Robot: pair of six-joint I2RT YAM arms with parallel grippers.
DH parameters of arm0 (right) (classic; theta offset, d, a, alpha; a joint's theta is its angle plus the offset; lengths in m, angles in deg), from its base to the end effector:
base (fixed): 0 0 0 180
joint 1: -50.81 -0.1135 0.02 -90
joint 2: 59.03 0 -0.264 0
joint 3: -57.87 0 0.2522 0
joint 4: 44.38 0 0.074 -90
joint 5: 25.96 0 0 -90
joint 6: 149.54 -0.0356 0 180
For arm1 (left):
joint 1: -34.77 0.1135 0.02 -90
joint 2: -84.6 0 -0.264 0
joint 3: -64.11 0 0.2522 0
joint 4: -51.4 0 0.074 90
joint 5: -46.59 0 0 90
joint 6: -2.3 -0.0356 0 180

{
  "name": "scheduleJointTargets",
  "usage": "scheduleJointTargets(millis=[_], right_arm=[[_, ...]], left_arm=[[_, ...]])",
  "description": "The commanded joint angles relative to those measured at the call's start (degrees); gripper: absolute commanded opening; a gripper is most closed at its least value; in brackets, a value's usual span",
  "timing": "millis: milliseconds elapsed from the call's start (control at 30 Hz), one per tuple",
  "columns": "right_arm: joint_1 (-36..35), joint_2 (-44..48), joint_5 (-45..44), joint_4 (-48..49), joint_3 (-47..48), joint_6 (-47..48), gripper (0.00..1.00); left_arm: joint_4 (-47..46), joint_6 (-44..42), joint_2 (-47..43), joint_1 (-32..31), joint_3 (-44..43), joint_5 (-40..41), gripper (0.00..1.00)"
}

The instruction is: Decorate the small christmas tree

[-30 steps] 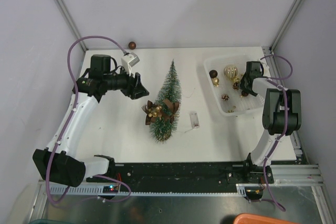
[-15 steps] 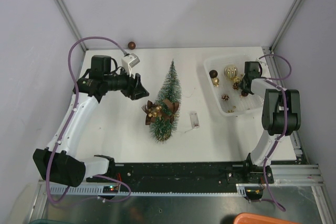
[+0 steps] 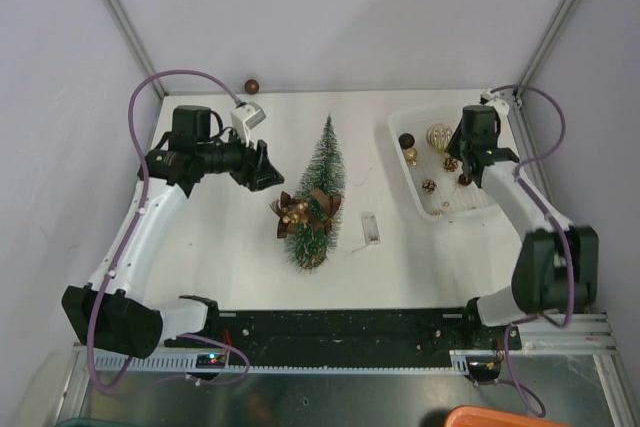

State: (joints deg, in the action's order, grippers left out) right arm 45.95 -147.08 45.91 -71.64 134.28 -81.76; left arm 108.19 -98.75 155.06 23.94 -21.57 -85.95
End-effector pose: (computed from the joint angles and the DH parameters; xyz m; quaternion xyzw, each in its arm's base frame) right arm 0.3417 0.0179 0.2587 0.2016 0.8705 -0.0385 0.4474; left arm 0.2411 -0.0706 0.3620 0.3074 0.8062 -0.3301 0.3829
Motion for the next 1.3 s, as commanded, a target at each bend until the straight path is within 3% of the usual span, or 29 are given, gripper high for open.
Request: scheduleJointTargets(millis=[0, 100, 233, 400, 533, 700, 1033, 1267], right_arm=[[-0.91, 12.97, 5.11, -4.75, -0.72, -1.79, 0.37], [-0.99, 21.80, 13.32, -7.69, -2.56, -2.79, 0.38], [-1.14, 33.73, 31.61, -7.78, -6.34, -4.70, 0.40], [-2.14, 43.17, 58.39, -1.89, -9.48, -9.36, 0.43], [-3.58, 47.16, 69.04, 3.69, -10.19, -14.13, 0.44], [-5.87, 47.33, 72.83, 7.59, -10.22, -17.18, 0.44], [-12.29, 44.04, 69.29, 7.61, -10.63, -14.07, 0.44], [-11.99, 43.44, 68.90, 8.46, -11.22, -12.78, 0.44]], left_arm=[[-0.44, -0.54, -2.34, 0.37, -0.19, -2.26, 0.67], [-0.55, -0.53, -2.91, 0.37, -0.45, -3.35, 0.67], [-0.54, 0.17, -2.79, 0.37, -1.78, -5.93, 0.69], [-0.50, 0.83, -1.57, 0.37, -3.35, -9.42, 0.70], [-0.51, 0.75, -1.34, 0.37, -3.79, -11.82, 0.70], [-0.55, 0.66, -1.33, 0.38, -5.21, -14.22, 0.70], [-0.51, 1.56, 1.21, 0.22, -10.73, -18.28, 0.71], [-0.51, 2.49, 4.35, 0.01, -13.49, -21.29, 0.72]])
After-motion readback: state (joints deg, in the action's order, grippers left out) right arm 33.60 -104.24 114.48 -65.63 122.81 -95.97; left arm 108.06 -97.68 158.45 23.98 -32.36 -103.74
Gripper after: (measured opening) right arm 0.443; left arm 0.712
